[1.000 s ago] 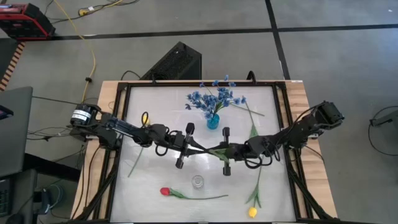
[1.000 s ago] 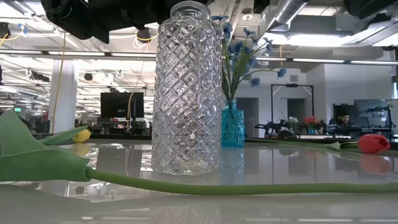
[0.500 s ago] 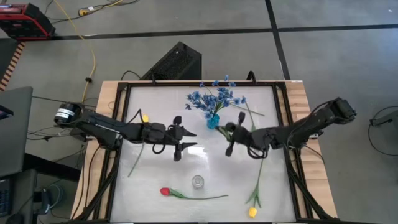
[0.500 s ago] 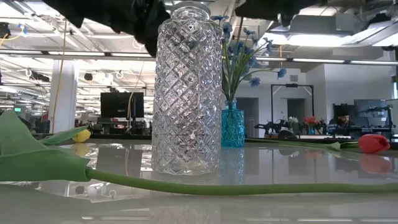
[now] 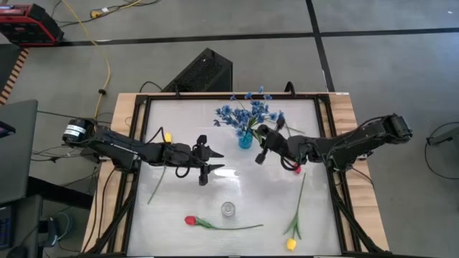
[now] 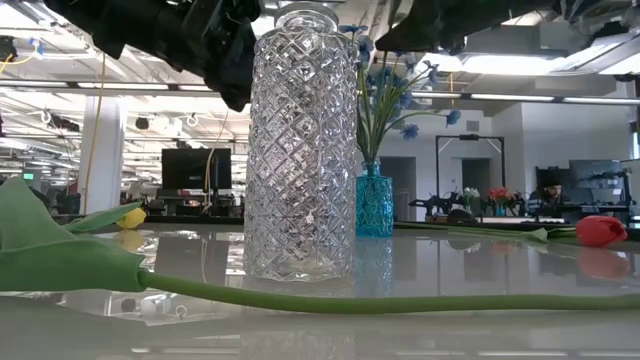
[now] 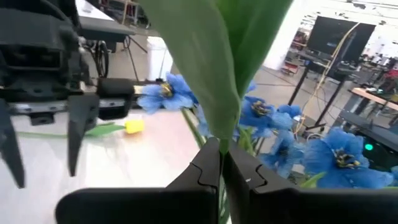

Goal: Sort flowers into vase by color
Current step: Put the bottom black flower into the blue vase

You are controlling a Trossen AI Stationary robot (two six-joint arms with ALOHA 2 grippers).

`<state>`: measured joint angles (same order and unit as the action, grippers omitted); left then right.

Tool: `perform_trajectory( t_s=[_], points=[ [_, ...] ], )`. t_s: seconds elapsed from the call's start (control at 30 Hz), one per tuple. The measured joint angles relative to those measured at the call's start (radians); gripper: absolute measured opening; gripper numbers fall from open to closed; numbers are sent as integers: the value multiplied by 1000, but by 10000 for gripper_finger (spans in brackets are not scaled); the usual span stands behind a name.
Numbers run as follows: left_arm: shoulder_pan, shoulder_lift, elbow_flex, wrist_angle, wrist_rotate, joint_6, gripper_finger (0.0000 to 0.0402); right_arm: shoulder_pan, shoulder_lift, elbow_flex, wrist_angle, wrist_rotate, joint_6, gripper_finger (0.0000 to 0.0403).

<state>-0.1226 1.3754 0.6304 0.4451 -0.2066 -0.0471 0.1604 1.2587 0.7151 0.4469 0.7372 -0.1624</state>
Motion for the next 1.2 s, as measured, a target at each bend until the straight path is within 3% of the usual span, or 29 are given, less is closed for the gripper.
perform_trajectory(
  t_s=[0.37,0.67,1.0,1.2],
  points=[
    [0,0,0,1,-5,8,153,-49,3,0,-40,-5,51,34],
    [0,0,0,1,-18,16,153,-128,4,0,-180,-136,233,34],
    [0,0,0,1,-18,8,153,-184,6,0,-217,-249,271,37],
    [0,0,0,1,-18,1,153,-211,6,0,-253,-310,326,75]
  ],
)
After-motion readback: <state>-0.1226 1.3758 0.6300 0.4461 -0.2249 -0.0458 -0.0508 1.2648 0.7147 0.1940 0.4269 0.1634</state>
